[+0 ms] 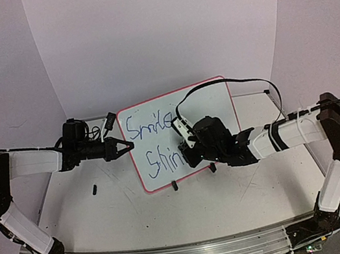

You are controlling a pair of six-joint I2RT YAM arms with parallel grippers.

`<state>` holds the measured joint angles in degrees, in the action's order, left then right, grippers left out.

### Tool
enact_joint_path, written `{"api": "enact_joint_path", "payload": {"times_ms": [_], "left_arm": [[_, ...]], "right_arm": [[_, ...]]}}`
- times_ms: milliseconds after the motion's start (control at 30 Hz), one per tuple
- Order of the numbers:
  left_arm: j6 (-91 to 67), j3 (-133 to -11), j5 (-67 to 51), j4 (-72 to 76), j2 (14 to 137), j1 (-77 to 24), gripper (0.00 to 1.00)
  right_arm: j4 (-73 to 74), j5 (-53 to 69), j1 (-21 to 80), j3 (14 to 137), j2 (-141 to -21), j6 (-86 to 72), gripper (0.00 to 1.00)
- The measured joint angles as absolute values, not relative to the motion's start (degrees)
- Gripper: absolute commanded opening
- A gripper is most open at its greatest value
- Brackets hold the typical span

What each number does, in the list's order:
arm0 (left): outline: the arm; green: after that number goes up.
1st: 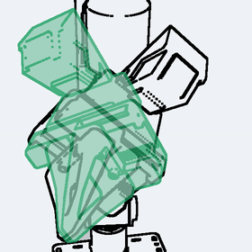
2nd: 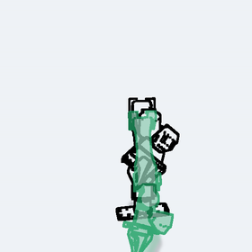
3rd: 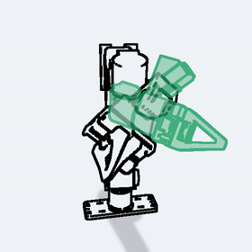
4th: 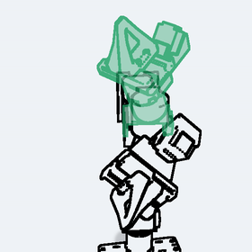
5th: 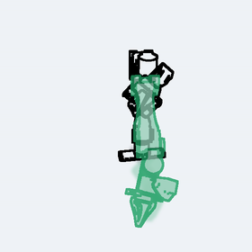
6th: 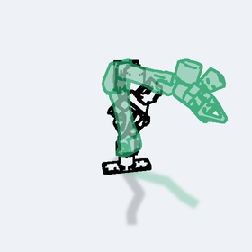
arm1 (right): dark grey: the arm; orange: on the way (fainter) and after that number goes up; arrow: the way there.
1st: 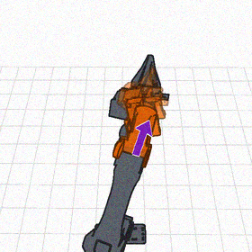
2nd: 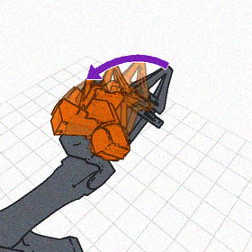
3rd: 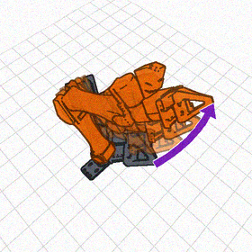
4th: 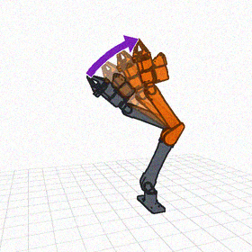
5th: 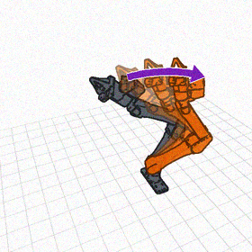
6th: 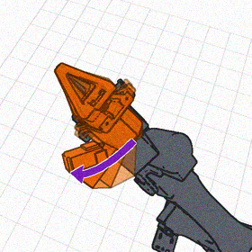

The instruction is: Write a sentence on the whiteboard

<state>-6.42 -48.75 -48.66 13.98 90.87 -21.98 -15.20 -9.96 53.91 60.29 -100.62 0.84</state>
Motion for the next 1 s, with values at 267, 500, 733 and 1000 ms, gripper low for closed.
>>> {"api": "enact_joint_path", "payload": {"times_ms": [267, 500, 733, 1000], "left_arm": [[-6.5, -48.8, -48.4, 14.0, 90.9, -22.0, 0.00], [-6.5, -48.8, -48.2, 14.0, 90.9, -22.1, 0.00], [-6.5, -48.8, -48.2, 14.0, 90.9, -22.1, 0.00], [-6.5, -48.8, -48.2, 14.0, 90.9, -22.1, 0.00]], "right_arm": [[-16.0, -11.2, 53.5, 59.6, -101.0, -1.9, 0.00], [-16.6, -14.2, 53.4, 58.3, -100.4, -2.7, 0.00], [-16.0, -16.0, 52.4, 57.6, -99.4, -2.6, 0.00], [-15.9, -16.2, 52.4, 57.6, -99.4, -2.1, 0.00]]}}
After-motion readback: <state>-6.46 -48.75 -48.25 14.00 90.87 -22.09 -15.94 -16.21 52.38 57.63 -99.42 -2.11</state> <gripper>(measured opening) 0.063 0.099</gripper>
